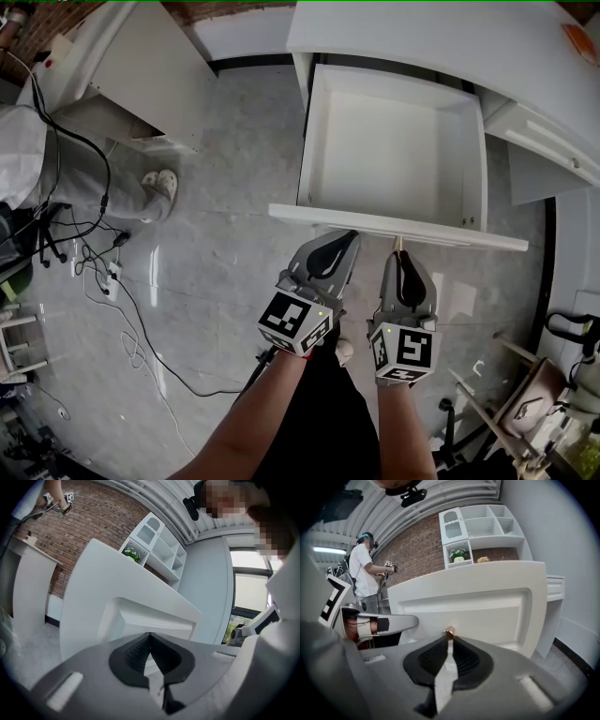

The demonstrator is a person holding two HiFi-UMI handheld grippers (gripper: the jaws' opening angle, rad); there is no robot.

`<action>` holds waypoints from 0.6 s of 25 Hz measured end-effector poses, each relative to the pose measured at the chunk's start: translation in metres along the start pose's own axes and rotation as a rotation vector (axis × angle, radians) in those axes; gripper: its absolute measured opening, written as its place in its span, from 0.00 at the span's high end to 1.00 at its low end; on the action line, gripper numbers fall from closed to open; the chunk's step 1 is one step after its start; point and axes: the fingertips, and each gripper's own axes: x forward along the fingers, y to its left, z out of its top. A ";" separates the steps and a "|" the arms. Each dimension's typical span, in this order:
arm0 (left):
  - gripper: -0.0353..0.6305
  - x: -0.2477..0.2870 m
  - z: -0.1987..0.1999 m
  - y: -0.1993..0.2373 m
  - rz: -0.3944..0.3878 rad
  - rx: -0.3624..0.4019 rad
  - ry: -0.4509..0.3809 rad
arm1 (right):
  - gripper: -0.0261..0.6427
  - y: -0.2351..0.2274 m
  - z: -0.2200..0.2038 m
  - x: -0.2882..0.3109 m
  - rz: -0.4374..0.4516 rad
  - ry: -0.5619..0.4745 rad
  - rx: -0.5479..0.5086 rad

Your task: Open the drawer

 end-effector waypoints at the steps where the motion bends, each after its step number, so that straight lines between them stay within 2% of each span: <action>1: 0.94 0.000 0.000 0.000 0.001 -0.007 -0.001 | 0.96 0.000 -0.004 -0.004 0.005 0.004 0.003; 8: 0.94 0.000 0.001 -0.003 0.000 0.004 0.006 | 0.96 0.007 -0.014 -0.025 0.073 -0.009 -0.028; 15: 0.94 -0.007 0.006 -0.012 -0.002 0.019 0.004 | 0.96 -0.001 0.021 -0.032 0.092 -0.085 -0.035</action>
